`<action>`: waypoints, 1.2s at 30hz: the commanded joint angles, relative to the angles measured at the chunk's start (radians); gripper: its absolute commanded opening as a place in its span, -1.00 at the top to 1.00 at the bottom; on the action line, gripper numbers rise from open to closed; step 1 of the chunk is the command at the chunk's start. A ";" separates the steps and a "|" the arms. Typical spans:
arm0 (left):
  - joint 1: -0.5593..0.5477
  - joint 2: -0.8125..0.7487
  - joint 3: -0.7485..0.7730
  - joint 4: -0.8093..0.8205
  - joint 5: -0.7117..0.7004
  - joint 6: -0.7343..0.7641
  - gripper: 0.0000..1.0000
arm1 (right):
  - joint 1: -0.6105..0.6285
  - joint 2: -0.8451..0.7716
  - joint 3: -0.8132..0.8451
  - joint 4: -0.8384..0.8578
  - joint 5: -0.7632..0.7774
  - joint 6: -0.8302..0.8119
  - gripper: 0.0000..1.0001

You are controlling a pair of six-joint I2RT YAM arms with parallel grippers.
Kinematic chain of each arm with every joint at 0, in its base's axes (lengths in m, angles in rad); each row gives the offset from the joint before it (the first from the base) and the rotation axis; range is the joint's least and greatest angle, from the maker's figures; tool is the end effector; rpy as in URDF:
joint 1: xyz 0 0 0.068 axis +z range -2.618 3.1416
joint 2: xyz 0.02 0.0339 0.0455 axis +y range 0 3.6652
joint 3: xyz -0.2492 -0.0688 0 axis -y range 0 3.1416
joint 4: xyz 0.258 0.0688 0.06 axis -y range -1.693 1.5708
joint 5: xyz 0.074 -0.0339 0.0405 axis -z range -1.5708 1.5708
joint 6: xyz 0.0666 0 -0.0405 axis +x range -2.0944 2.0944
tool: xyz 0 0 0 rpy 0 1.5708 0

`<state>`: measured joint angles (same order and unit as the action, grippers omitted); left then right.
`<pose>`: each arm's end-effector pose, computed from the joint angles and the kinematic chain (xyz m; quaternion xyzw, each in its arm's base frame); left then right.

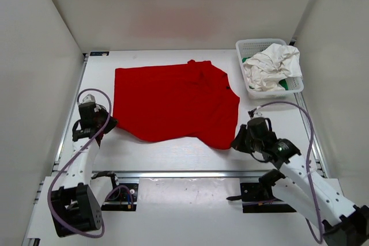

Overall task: Fold and stack the t-shirts
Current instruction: Fold the flattened tshirt in 1/3 of the way

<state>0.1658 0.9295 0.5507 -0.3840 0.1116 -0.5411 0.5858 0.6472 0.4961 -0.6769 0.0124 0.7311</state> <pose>0.2322 0.0313 0.1767 -0.2972 0.8689 -0.1236 0.3760 0.1508 0.0990 0.1807 0.0699 0.9292 0.2175 0.2906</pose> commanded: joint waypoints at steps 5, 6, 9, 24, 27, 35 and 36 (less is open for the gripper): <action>0.081 0.110 -0.083 0.264 0.128 -0.258 1.00 | -0.259 0.380 0.214 0.269 -0.121 -0.255 1.00; 0.080 0.127 -0.084 0.296 0.120 -0.276 1.00 | -0.270 0.411 0.260 0.304 -0.088 -0.272 0.99; 0.081 0.160 -0.061 0.329 0.094 -0.316 1.00 | -0.288 0.575 0.373 0.356 -0.103 -0.300 1.00; 0.175 0.307 0.029 0.370 0.085 -0.349 1.00 | -0.354 0.979 0.699 0.447 -0.078 -0.366 1.00; 0.172 0.342 0.044 0.400 0.083 -0.355 1.00 | -0.366 1.028 0.751 0.450 -0.074 -0.386 1.00; 0.150 0.462 0.101 0.425 0.073 -0.361 1.00 | -0.391 1.180 0.909 0.430 -0.081 -0.403 1.00; 0.153 0.463 0.107 0.430 0.077 -0.364 1.00 | -0.394 1.200 0.921 0.419 -0.077 -0.407 1.00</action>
<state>0.3229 1.3838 0.6121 0.0116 0.1940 -0.9012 0.2028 1.8187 1.3506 -0.2695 -0.0765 0.3489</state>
